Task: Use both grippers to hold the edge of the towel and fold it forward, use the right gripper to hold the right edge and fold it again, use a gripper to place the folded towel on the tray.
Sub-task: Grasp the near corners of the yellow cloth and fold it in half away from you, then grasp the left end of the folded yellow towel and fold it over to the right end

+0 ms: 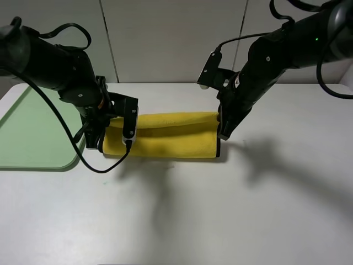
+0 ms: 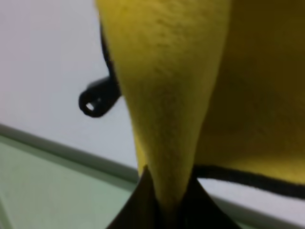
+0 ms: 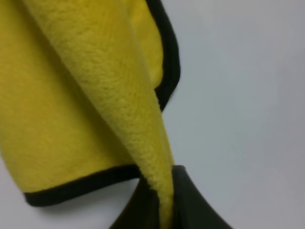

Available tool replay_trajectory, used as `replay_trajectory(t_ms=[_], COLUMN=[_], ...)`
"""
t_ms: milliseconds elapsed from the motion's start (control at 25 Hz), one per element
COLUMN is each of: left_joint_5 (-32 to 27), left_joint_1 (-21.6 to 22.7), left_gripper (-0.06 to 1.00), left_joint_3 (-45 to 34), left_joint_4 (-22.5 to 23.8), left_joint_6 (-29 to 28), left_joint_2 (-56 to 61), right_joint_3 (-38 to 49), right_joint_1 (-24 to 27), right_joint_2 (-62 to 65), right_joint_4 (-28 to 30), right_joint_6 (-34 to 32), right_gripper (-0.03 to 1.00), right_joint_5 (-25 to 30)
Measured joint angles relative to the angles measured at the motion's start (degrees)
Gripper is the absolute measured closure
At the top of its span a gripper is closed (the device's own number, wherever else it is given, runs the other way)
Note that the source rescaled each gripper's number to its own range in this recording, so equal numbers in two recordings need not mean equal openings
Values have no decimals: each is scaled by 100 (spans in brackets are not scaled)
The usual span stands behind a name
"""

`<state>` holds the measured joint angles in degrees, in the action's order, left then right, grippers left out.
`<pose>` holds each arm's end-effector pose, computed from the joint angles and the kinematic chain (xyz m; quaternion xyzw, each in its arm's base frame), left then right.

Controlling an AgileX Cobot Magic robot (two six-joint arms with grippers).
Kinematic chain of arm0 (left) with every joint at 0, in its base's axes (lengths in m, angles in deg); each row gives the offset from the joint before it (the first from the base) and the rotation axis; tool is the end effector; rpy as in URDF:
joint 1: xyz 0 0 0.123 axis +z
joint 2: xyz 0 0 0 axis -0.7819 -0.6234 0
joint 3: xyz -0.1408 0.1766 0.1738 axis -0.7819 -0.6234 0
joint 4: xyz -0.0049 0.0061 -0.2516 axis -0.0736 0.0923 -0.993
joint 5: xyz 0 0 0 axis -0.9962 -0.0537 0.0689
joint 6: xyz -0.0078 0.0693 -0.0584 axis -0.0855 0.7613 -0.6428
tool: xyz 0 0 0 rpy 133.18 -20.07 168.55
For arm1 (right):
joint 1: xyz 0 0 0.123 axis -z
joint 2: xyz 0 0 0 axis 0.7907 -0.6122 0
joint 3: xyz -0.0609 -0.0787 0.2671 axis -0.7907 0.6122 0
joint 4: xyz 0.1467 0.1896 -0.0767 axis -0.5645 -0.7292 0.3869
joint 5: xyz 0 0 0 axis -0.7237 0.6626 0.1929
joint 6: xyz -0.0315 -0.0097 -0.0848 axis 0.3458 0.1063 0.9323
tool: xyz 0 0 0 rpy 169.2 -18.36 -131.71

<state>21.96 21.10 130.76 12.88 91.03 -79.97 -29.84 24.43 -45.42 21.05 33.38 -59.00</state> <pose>0.3270 -0.1612 0.1341 0.7064 0.6490 0.2129 0.1859 0.3305 0.1674 0.1615 -0.5277 0.8185 -0.0544 0.2205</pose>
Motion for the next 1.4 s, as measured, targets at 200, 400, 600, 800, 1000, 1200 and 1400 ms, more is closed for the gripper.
replay_trajectory(t_ms=[200,400,600,800,1000,1200,1400], left_joint_5=[399,559,565,573,651,656,661], left_joint_1=[139,170,170,170,177,177,177], left_gripper=[94,94,81,22,-3,-5,-5], left_joint_3=[15,15,15,15,15,15,15], left_joint_4=[0,11,17,17,43,56,58], left_joint_6=[-20,-20,-20,-33,-38,-38,-38], left_joint_2=[-71,-71,-71,-71,-71,-71,-71], right_joint_3=[-7,-7,-7,-7,-7,-7,-7], right_joint_1=[24,24,24,24,24,24,24], right_joint_2=[-129,-129,-129,-129,-129,-129,-90], right_joint_4=[7,12,50,138,139,139,143], right_joint_6=[52,54,54,54,54,54,-336], right_gripper=[97,97,61,2,-3,-3,-3], right_joint_5=[-113,-235,-288,-315,-326,-326,-281])
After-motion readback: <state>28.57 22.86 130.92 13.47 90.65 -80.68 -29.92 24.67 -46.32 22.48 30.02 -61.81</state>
